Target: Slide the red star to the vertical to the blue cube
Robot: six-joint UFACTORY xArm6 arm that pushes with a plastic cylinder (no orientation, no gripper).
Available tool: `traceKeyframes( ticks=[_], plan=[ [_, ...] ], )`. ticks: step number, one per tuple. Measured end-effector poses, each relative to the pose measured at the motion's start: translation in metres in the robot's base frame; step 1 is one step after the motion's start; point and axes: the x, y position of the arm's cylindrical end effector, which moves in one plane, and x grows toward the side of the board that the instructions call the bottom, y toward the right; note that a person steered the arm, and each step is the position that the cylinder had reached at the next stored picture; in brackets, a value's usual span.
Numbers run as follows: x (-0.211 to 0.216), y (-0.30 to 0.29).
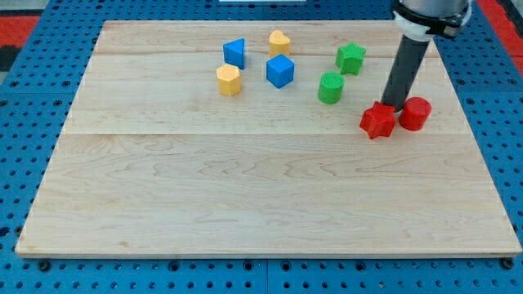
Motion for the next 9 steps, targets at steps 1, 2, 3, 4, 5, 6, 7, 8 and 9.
traceKeyframes(
  ticks=[1, 2, 3, 4, 5, 6, 7, 8, 9],
  plan=[
    [0.022, -0.001],
    [0.045, -0.042],
    [0.051, -0.096],
    [0.070, -0.089],
    [0.079, -0.115],
    [0.072, -0.158],
    [0.061, -0.199],
    [0.060, -0.201],
    [0.064, -0.200]
  ],
)
